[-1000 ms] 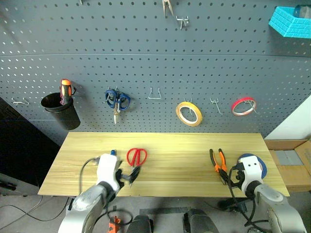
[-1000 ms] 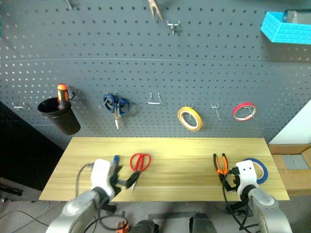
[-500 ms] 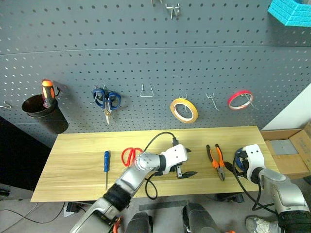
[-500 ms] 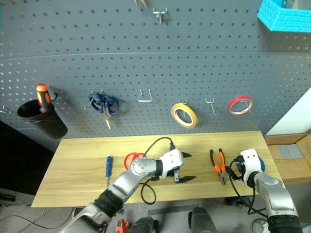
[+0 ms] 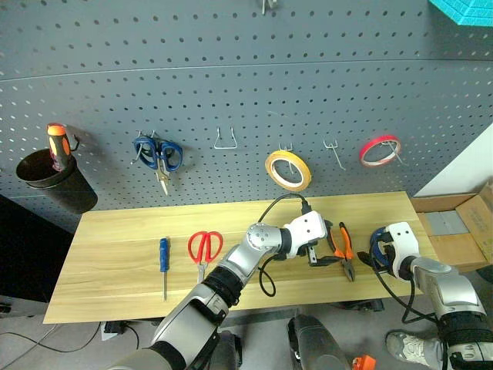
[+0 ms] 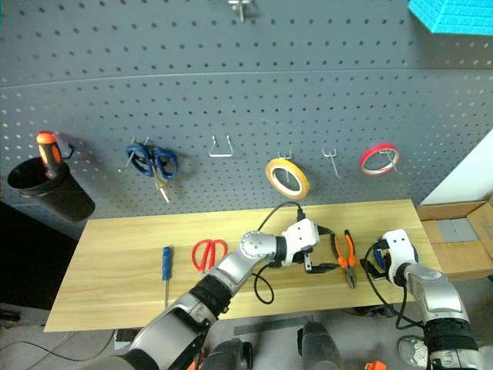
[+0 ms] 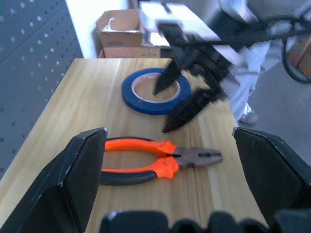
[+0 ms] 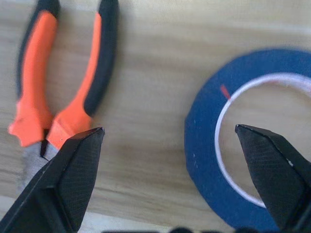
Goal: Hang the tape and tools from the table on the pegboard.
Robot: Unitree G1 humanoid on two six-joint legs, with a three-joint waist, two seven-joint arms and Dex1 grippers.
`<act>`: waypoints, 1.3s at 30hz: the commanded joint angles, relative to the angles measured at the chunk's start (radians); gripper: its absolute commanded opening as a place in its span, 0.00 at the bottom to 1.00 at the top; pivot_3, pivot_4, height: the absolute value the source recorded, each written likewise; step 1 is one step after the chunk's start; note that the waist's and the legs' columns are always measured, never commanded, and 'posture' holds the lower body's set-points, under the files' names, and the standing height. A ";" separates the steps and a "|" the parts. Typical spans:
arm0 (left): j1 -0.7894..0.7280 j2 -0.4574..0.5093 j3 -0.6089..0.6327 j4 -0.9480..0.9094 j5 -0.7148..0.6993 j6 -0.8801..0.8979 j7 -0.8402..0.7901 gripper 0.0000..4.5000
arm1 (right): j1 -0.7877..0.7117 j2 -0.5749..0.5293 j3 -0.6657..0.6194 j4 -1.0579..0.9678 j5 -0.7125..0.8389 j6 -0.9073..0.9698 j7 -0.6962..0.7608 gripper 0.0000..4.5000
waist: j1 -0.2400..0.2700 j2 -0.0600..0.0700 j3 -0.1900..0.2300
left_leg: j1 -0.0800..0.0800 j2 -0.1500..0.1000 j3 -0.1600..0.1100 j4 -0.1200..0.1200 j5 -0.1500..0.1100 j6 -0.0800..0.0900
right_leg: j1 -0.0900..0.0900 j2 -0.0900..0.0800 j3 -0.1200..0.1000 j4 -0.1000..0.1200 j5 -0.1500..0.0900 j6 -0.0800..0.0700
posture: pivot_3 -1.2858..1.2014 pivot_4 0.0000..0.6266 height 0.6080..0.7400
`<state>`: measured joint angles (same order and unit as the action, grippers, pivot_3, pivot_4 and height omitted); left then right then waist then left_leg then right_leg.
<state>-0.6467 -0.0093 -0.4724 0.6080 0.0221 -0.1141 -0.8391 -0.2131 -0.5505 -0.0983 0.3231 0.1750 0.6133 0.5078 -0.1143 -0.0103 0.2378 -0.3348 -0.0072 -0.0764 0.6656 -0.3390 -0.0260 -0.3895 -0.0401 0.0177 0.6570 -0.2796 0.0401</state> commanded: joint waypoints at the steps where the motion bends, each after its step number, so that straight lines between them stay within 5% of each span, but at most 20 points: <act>1: -0.014 -0.018 0.015 -0.021 0.001 -0.004 -0.002 1.00 | -0.028 -0.002 -0.015 0.051 0.005 -0.012 0.015 0.96 | 0.000 0.000 0.000 | 0.000 0.000 0.000 0.000 0.000 0.000 | 0.000 0.000 0.000 0.000 0.000 0.000 | 0.43 0.40 1.00; 15: 0.014 -0.024 0.049 -0.070 -0.021 0.071 -0.001 1.00 | -0.103 -0.006 0.027 0.178 -0.031 -0.095 0.081 0.08 | 0.000 0.000 0.000 | 0.000 0.000 0.000 0.000 0.001 -0.002 | 0.000 0.000 0.000 0.000 0.000 0.000 | 0.44 0.36 1.00; 21: 0.058 0.001 0.058 -0.150 -0.034 0.119 -0.026 1.00 | -0.038 -0.003 -0.001 0.051 -0.032 -0.137 0.062 0.08 | 0.002 0.002 -0.002 | 0.000 0.000 0.000 0.001 0.002 -0.004 | 0.000 -0.001 0.000 0.001 0.000 0.001 | 0.44 0.31 1.00; 30: 0.450 0.217 0.090 -0.678 -0.069 0.287 0.002 1.00 | 0.404 0.069 0.052 -0.672 -0.152 -0.296 -0.101 0.08 | -0.001 0.024 -0.047 | -0.018 -0.001 0.002 0.003 0.004 -0.007 | -0.023 -0.008 0.002 0.007 -0.001 0.003 | 0.43 0.14 1.00; 39: 0.561 0.268 0.230 -0.935 -0.111 0.463 0.157 1.00 | 0.359 0.068 0.153 -0.645 -0.410 -0.723 -0.250 0.08 | 0.002 0.009 -0.104 | -0.004 -0.007 0.003 0.014 0.003 -0.002 | 0.000 -0.005 0.006 0.002 0.008 0.016 | 0.44 0.06 1.00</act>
<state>-0.0822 0.2617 -0.2629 -0.2647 -0.0693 0.3323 -0.7037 0.1856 -0.4745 0.0575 -0.3330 -0.2035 -0.0288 0.2850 -0.1119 -0.0009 0.1339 -0.3334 -0.0138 -0.0731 0.6799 -0.3362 -0.0276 -0.3848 -0.0443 0.0242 0.6577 -0.2720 0.0586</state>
